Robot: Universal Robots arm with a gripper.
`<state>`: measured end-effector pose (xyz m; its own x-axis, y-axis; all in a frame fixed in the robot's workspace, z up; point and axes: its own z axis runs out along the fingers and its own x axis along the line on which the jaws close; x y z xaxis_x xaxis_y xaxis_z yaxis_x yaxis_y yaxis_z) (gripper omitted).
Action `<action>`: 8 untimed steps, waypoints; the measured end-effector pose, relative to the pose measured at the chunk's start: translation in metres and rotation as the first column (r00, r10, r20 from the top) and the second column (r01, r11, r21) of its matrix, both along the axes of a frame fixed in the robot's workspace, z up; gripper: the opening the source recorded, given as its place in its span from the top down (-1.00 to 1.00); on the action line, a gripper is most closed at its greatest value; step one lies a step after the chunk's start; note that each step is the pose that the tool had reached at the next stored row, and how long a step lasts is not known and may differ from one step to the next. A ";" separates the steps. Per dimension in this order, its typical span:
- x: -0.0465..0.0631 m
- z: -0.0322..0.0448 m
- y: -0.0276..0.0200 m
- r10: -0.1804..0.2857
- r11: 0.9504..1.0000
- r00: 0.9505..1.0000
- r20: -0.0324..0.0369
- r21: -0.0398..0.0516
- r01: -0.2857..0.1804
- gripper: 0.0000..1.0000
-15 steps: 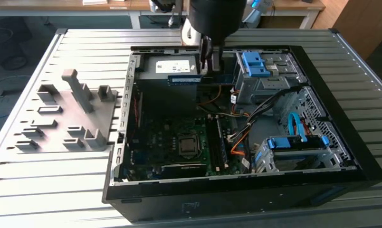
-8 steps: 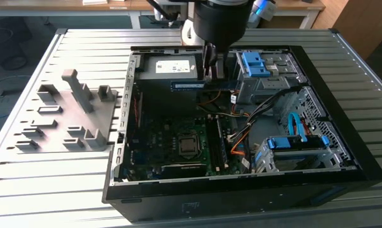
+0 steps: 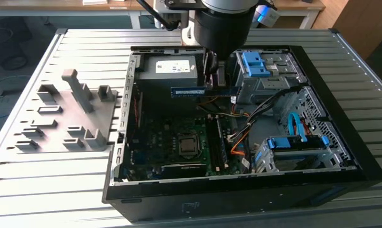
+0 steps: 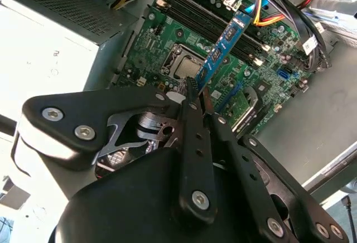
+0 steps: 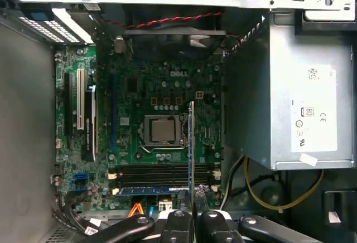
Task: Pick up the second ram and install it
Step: 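Pick up the second ram and move it above second insertion slot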
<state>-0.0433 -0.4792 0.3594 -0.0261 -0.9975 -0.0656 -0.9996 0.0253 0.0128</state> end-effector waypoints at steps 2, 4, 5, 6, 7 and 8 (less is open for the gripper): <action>0.000 -0.0001 0.0000 0.000 1.000 1.000 0.000 0.000 0.000 0.73; 0.000 -0.0001 0.0000 0.000 1.000 1.000 0.000 0.000 0.000 0.73; 0.000 -0.0001 0.0000 0.000 1.000 1.000 0.000 0.000 0.000 0.73; 0.000 -0.0001 0.0000 0.000 1.000 1.000 0.000 0.000 0.000 0.73; 0.000 -0.0001 0.0000 0.000 1.000 1.000 0.000 0.000 0.000 0.73; 0.000 -0.0001 0.0000 0.000 1.000 1.000 0.000 0.000 0.000 0.73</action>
<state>-0.0433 -0.4792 0.3593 -0.0260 -0.9975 -0.0655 -0.9996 0.0252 0.0128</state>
